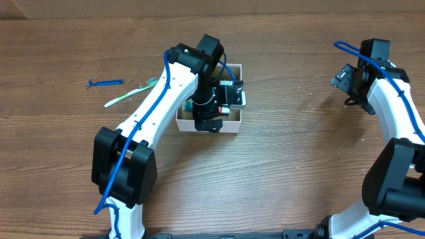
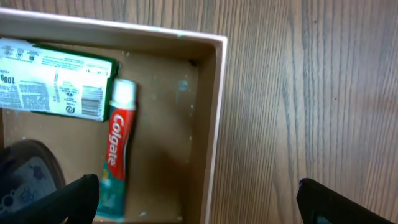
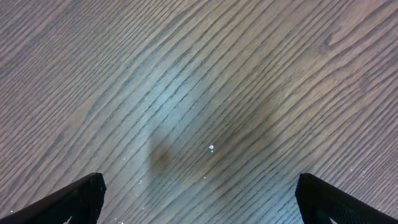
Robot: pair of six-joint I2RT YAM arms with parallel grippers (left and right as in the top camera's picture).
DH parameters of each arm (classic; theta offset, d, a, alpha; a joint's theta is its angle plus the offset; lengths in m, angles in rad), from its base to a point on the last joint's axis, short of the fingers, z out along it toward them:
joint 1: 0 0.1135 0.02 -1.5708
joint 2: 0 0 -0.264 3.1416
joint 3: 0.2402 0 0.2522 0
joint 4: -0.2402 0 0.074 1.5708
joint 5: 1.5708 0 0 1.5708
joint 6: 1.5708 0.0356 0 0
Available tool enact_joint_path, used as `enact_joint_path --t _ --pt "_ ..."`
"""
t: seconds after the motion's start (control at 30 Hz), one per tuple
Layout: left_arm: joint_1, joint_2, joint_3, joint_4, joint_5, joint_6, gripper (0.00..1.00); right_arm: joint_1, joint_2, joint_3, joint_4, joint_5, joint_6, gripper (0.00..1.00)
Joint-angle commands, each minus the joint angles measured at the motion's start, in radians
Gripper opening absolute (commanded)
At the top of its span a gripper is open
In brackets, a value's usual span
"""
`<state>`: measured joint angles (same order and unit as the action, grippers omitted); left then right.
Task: Pack container
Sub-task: 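Lower the toothpaste tube into the box with the left gripper and release, then move the left gripper to the green toothbrush and grasp it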
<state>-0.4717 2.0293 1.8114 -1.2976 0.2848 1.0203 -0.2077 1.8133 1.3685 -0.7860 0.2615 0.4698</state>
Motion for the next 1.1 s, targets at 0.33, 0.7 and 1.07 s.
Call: enact_joint_path --t 0.33,0.7,1.07 --pt "0.223 -0.202 0.284 -0.077 -0.139 -0.78 1.0 -0.001 0.001 0.014 0.003 0.003 -0.002 1.0" --pt "0.592 -0.052 0.178 0.043 -0.128 -0.852 1.0 -0.001 0.001 0.014 0.003 0.003 -0.002 1.0" --pt "0.451 0.251 0.136 0.212 -0.184 -0.623 1.0 -0.001 0.001 0.014 0.003 0.004 -0.002 1.0"
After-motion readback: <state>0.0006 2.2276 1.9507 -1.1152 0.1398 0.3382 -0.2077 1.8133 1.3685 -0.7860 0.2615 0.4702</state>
